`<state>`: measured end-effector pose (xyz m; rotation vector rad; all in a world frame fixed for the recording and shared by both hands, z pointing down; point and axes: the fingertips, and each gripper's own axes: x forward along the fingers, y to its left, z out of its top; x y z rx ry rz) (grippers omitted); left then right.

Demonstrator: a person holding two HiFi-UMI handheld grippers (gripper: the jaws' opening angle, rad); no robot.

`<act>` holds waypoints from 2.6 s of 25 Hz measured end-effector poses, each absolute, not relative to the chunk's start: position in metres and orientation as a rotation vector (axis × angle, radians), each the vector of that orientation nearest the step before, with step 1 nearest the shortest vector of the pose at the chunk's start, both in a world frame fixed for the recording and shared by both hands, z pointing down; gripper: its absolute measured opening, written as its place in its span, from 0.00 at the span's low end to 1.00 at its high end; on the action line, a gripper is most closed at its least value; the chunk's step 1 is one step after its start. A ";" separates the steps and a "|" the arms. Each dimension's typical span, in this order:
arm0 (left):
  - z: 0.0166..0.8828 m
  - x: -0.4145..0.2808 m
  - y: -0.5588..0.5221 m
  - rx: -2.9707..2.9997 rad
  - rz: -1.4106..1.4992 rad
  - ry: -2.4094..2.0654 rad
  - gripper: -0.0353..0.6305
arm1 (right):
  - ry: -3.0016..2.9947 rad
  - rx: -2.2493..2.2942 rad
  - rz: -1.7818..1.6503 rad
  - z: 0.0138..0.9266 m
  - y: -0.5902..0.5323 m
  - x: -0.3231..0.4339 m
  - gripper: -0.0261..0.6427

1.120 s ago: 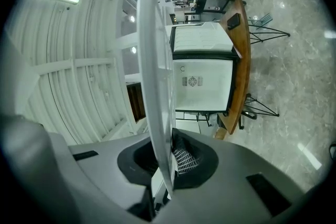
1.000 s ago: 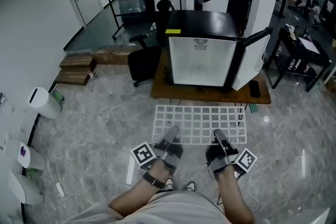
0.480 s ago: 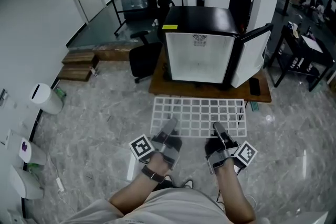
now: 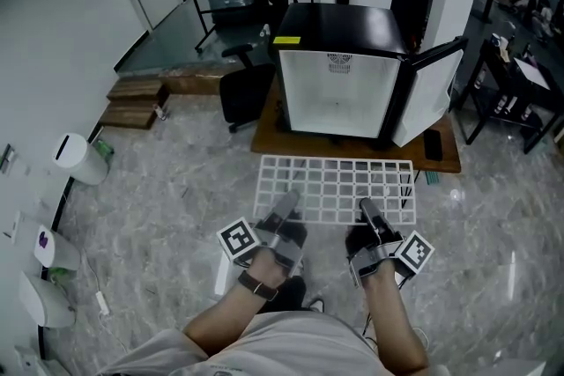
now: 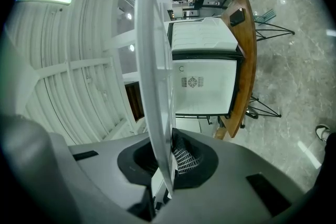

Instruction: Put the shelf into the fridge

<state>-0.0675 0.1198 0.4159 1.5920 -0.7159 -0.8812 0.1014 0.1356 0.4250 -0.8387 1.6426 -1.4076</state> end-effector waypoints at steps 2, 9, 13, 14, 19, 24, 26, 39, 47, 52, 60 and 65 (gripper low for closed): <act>0.416 -0.069 0.110 1.586 -0.881 -0.713 0.09 | 1.641 -0.844 -1.411 0.425 0.127 0.099 0.11; 0.437 -0.069 0.077 1.585 -0.866 -0.683 0.09 | 1.644 -0.874 -1.396 0.445 0.096 0.100 0.11; 0.434 -0.072 0.050 1.591 -0.858 -0.662 0.09 | 1.642 -0.885 -1.385 0.441 0.072 0.095 0.11; 0.433 -0.074 0.028 1.592 -0.852 -0.657 0.09 | 1.636 -0.892 -1.385 0.439 0.052 0.094 0.11; 0.433 -0.079 -0.052 1.584 -0.822 -0.624 0.09 | 1.612 -0.936 -1.377 0.439 -0.023 0.088 0.11; 0.441 -0.078 -0.090 1.590 -0.767 -0.606 0.09 | 1.586 -0.966 -1.363 0.443 -0.053 0.089 0.11; 0.446 -0.075 -0.102 1.582 -0.752 -0.601 0.09 | 1.577 -0.980 -1.362 0.446 -0.063 0.092 0.11; 0.454 -0.056 -0.190 1.548 -0.756 -0.613 0.09 | 1.615 -0.970 -1.422 0.462 -0.160 0.110 0.11; 0.460 -0.054 -0.211 1.545 -0.752 -0.655 0.09 | 1.609 -0.940 -1.474 0.469 -0.183 0.112 0.11; 0.466 -0.053 -0.213 1.554 -0.743 -0.672 0.09 | 1.601 -0.935 -1.491 0.470 -0.184 0.114 0.11; 0.464 -0.051 -0.214 1.532 -0.780 -0.658 0.09 | 1.620 -0.935 -1.506 0.476 -0.186 0.114 0.11; 0.463 -0.051 -0.213 1.530 -0.788 -0.656 0.09 | 1.621 -0.928 -1.505 0.476 -0.186 0.114 0.11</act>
